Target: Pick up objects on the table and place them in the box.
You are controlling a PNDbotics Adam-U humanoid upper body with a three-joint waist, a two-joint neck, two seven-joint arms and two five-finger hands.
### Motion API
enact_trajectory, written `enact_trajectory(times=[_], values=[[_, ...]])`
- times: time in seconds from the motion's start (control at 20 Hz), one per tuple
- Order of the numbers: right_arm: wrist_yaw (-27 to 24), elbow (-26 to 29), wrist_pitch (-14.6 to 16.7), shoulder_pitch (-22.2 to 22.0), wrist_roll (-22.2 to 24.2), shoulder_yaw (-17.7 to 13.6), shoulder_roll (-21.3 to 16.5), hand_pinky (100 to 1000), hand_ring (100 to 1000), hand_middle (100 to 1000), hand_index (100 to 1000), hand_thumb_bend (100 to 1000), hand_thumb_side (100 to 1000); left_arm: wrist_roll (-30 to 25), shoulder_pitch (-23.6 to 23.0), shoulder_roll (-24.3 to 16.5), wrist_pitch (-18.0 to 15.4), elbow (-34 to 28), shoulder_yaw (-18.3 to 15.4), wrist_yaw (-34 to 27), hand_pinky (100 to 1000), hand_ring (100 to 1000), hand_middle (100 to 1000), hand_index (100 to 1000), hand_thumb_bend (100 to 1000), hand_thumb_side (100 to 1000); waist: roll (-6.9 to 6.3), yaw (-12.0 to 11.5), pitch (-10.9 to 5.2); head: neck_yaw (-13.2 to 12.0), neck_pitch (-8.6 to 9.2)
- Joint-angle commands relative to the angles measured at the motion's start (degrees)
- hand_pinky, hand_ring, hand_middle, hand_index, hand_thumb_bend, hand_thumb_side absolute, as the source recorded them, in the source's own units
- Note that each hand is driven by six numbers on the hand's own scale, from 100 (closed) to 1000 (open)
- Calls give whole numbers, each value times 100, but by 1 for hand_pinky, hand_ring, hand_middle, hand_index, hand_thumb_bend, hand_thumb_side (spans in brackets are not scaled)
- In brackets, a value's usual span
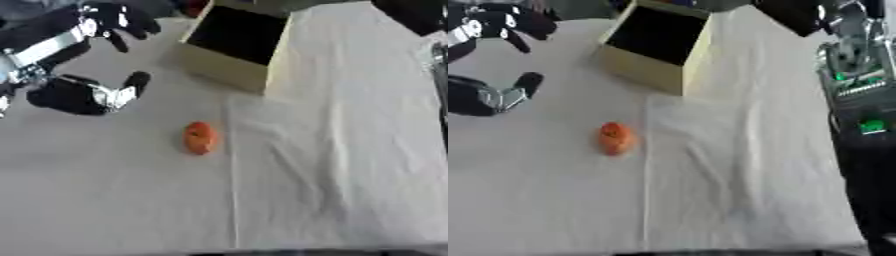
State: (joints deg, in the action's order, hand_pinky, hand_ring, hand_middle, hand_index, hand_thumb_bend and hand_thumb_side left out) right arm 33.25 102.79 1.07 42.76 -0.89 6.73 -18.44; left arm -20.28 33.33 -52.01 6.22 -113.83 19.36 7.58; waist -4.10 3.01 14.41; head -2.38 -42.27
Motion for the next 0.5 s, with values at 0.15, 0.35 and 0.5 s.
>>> enact_trajectory(times=[0.15,0.35,0.5], values=[[36,58,-8,50,0,-32,-33,831,773,604,799,100,696,-322,124,-136,21,-76,38,124,747,868,864,899,125,134,5,5,-133,-14,-19],[35,62,-11,37,-6,-37,-30,830,771,602,799,100,697,-475,164,-125,-16,-76,98,288,756,875,861,905,258,269,2,12,-142,-24,-34],[27,64,-9,26,-3,-36,-28,830,769,600,798,100,697,-575,196,-123,-33,-76,163,489,773,889,866,914,393,375,-4,14,-150,-29,-49]])
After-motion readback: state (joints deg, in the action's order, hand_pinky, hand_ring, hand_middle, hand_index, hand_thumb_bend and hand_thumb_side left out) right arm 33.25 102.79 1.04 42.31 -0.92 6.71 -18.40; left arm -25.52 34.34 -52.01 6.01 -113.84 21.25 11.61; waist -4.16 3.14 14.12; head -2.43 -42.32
